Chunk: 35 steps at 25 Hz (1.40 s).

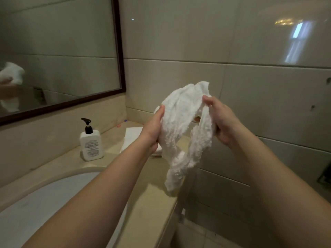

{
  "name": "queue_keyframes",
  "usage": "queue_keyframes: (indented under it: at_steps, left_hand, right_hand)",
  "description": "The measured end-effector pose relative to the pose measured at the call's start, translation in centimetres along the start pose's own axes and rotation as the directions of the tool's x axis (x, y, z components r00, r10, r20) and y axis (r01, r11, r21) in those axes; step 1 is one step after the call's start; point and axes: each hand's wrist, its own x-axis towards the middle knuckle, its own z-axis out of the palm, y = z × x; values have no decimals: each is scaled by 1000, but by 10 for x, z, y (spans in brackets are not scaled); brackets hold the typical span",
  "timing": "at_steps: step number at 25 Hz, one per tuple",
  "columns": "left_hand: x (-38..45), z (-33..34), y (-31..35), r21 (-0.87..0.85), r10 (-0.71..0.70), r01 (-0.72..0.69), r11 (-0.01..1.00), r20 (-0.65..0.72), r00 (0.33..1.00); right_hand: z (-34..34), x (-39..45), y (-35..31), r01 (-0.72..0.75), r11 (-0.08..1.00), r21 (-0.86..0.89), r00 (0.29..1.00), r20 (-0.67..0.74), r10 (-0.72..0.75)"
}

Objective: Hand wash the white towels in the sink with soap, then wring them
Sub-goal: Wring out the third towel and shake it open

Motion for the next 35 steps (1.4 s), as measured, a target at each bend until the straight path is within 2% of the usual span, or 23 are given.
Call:
queue_keyframes:
  at_steps: [2,4,6,7,8,9,10,12,18,22,27,30,32,35]
  left_hand:
    - [16,17,-3,137,-71,64,988,46,996]
    - [25,40,-5,211,-105,103,972,-2,994]
    - [25,60,-9,164,-29,65,984,-214,976]
    - [23,68,-11,151,79,-34,988,-305,949]
    - [20,76,-10,200,187,-129,971,-309,933]
    - [17,84,-10,250,261,-205,946,-220,940]
    - [12,92,-11,270,270,-235,934,-99,958]
    - [6,106,-4,289,188,-195,937,50,981]
    - [13,123,6,267,109,-107,958,8,994]
    - [13,133,-3,154,96,-99,983,25,995]
    - [19,128,0,81,-59,64,995,-63,996]
    - [18,130,-2,108,-185,184,977,6,983]
    - [14,135,-3,112,-246,239,965,53,968]
    - [15,139,-4,168,-283,259,951,136,949]
  right_hand:
    - [-17,4,-6,15,1000,-6,1000,-25,-15]
    - [-27,7,-7,29,999,-31,998,-62,-31]
    - [-34,9,-5,42,998,-48,993,-108,-47]
    - [-38,9,-4,47,997,-56,990,-127,-54]
    - [-42,10,-2,50,996,-69,989,-139,-60]
    - [-45,11,0,52,995,-81,987,-146,-63]
    - [-48,13,2,51,994,-94,986,-152,-65]
    - [-52,13,6,59,990,-126,985,-155,-79]
    - [-64,5,14,90,987,-136,985,-132,-108]
    - [-74,-1,5,-24,979,202,995,-91,43]
    - [-81,2,10,-33,995,90,982,-181,48]
    - [-84,3,17,-2,999,34,970,-245,10]
    - [-84,4,19,33,991,-130,955,-288,-69]
    - [-84,6,13,69,946,-317,949,-271,-160]
